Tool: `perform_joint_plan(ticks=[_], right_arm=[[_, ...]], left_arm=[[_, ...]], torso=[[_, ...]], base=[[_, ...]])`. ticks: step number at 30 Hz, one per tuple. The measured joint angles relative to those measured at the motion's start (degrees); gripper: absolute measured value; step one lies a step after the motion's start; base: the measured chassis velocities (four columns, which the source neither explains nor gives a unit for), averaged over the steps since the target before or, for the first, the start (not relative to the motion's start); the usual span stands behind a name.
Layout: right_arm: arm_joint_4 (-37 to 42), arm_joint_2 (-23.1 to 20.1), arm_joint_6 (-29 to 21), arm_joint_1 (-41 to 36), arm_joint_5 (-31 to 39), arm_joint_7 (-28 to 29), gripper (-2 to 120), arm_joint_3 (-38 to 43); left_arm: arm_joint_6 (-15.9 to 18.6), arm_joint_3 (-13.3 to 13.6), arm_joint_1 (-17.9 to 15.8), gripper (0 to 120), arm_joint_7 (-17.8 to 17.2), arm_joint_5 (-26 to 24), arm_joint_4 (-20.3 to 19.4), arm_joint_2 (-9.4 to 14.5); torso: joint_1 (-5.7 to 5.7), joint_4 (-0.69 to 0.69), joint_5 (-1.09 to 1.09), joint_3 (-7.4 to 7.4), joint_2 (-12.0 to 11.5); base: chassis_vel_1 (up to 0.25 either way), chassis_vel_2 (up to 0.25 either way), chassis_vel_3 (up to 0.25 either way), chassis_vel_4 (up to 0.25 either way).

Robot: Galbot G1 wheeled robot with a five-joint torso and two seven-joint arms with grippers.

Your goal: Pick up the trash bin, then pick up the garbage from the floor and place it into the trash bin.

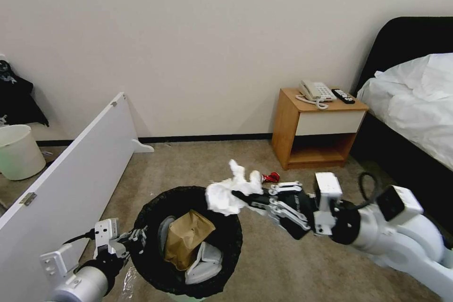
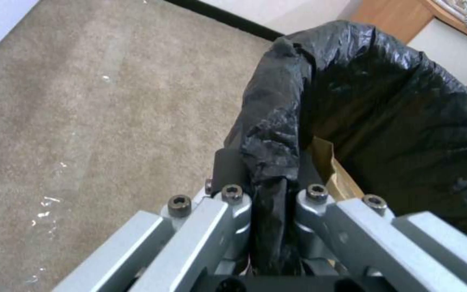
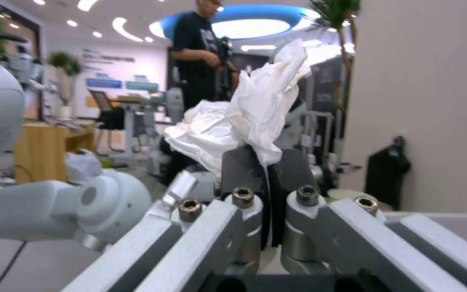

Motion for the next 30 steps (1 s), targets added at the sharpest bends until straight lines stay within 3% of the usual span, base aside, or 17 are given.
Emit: perform_joint_plan(ticks=[11, 19, 30], right_arm=[[-4.23, 7.3, 0.18, 10.25, -0.53, 0.05, 0, -12.16], [-5.11, 7.93, 0.5, 10.18, -2.41, 0.98, 0, -13.9], [-5.06, 6.85, 0.75, 7.99, -4.61, 2.45, 44, -13.82]], left_arm=[[0.07, 0.1, -0.28, 4, -0.15, -0.02, 0.0, -0.38], [0.16, 0.02, 0.14, 4, -0.6, -0.91, 0.0, -0.7], [0.67, -0.07, 0.8, 4, -1.48, -3.12, 0.0, -0.9]], torso=[[0.0, 0.0, -0.01, 0.0, 0.0], [0.0, -0.02, 0.0, 0.0, 0.0], [0.0, -0.01, 0.0, 0.0, 0.0]], base=[[0.0, 0.0, 0.0, 0.0], [0.0, 0.0, 0.0, 0.0], [0.0, 0.0, 0.0, 0.0]])
